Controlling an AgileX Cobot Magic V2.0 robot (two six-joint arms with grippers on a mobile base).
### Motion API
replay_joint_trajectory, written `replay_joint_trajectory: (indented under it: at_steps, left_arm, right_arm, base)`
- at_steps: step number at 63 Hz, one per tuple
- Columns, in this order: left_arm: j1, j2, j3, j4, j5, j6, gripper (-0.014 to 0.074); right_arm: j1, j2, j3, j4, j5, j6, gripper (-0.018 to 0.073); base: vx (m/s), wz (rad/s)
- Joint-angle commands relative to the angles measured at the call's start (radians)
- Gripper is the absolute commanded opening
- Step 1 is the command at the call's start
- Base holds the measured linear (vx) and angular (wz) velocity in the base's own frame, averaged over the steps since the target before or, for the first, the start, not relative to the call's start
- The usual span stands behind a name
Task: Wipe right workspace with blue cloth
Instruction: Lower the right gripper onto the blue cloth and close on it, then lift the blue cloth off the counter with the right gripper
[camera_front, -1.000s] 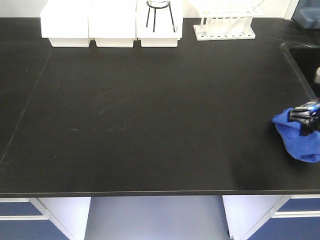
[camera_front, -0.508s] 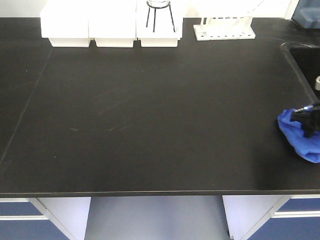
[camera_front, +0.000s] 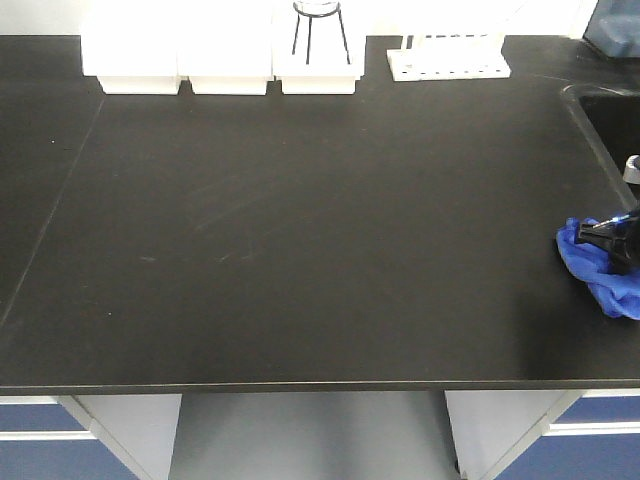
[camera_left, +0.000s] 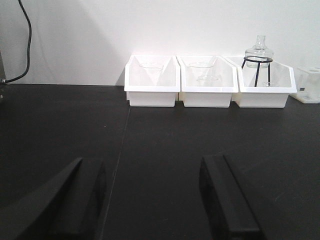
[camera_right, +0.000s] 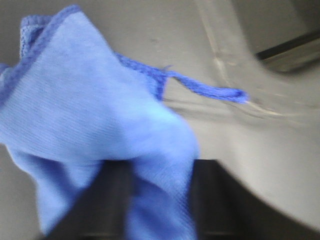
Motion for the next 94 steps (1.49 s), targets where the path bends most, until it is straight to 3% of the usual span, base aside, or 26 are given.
replay_joint_trajectory:
  at_steps: [1,12,27,39,45,53,54,60,70,94]
  left_arm:
    - [-0.002,0.015,0.031,-0.003,-0.083,-0.005,0.0523]
    - [-0.002,0.015,0.031,-0.003,-0.083,-0.005,0.0523]
    - [-0.002,0.015,0.031,-0.003,-0.083,-0.005,0.0523]
    - [-0.002,0.015,0.031,-0.003,-0.083,-0.005,0.0523]
    - [-0.002,0.015,0.031,-0.003,-0.083,-0.005,0.0523]
    - [-0.002,0.015,0.031,-0.003,-0.083,-0.005,0.0523]
    - [-0.002,0.015,0.031,-0.003,-0.083,-0.005,0.0523]
    - [-0.002,0.015,0.031,-0.003,-0.083,-0.005,0.0523]
    - [-0.002,0.015,0.031,-0.003,-0.083,-0.005,0.0523]
    - [-0.002,0.015,0.031,-0.003,-0.083,-0.005,0.0523]
  right_arm:
    - [-0.003,-0.026,-0.023,0.026,-0.012,-0.011,0.015]
    - [-0.003,-0.042,-0.023,0.031,-0.008,-0.011,-0.0014]
    - [-0.003,-0.166,-0.023,0.024,0.0,-0.018,-0.0008]
    - [-0.003,-0.315,-0.023,0.042,-0.034,-0.137,-0.0003]
    - [0.002,-0.384,-0.021,0.127,-0.033,-0.242,-0.0001]
    - [0.065,-0.487,-0.009,0.281,-0.037,-0.436,-0.0001]
    - [0.114,-0.535,0.01,0.369,-0.043,-0.497,-0.0001]
    - [0.168,-0.595,0.064,0.423,-0.034,-0.496,-0.0001]
    - [0.219,-0.682,0.17,0.433,-0.023,-0.492,-0.0001]
    - [0.219,-0.773,0.226,0.437,-0.013,-0.489,-0.0001]
  base:
    - [0.0,0.0]
    - [0.0,0.0]
    - [0.0,0.0]
    - [0.0,0.0]
    - [0.0,0.0]
    - [0.0,0.0]
    - [0.0,0.0]
    - [0.0,0.0]
    - [0.0,0.0]
    - [0.0,0.0]
